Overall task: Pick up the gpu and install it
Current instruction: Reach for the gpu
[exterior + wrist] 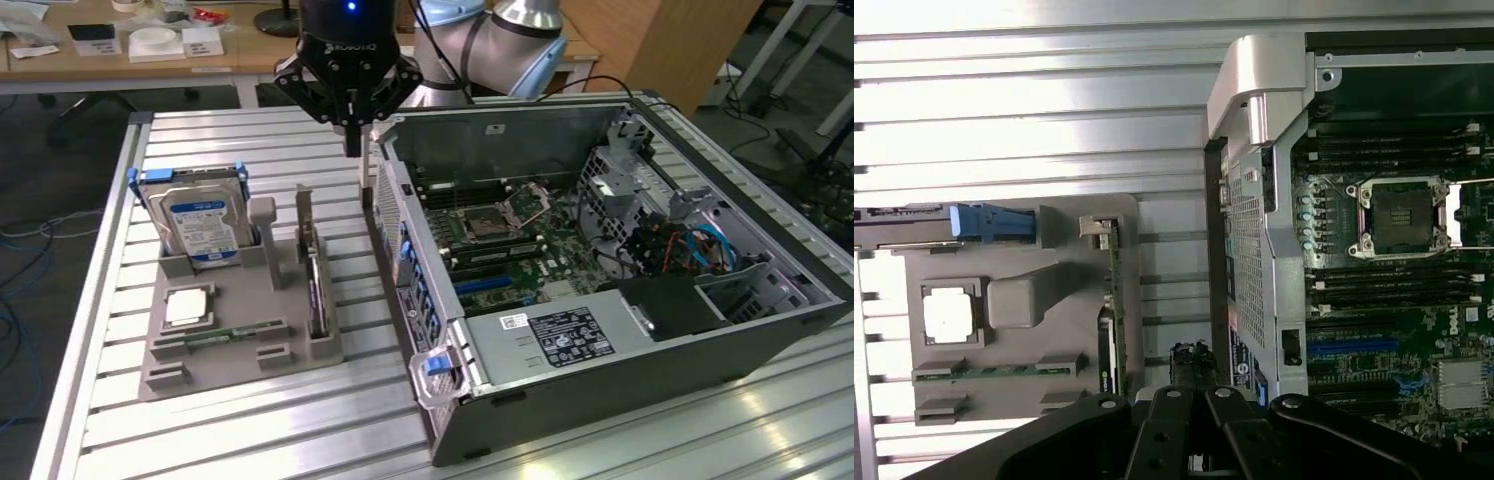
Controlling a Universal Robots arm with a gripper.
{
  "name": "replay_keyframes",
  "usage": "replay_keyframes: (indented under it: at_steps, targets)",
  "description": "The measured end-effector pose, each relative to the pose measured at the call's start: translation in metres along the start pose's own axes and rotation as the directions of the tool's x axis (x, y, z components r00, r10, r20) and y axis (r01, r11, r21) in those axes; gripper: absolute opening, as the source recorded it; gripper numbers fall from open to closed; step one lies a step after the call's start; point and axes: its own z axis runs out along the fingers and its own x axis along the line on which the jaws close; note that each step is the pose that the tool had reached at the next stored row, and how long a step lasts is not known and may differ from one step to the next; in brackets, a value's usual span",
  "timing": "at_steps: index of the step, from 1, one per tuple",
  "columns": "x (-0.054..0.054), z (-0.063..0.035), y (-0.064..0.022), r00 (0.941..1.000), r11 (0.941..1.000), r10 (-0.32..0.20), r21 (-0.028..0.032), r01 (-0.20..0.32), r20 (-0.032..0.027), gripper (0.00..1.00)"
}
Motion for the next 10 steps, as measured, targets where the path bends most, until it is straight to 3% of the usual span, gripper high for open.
replay_keyframes:
  at_steps: [10]
  targets:
    - [0.011, 0.0001, -0.0011, 1.0000, 1.0000, 0.000, 0.0000, 0.000, 0.0000, 0.11]
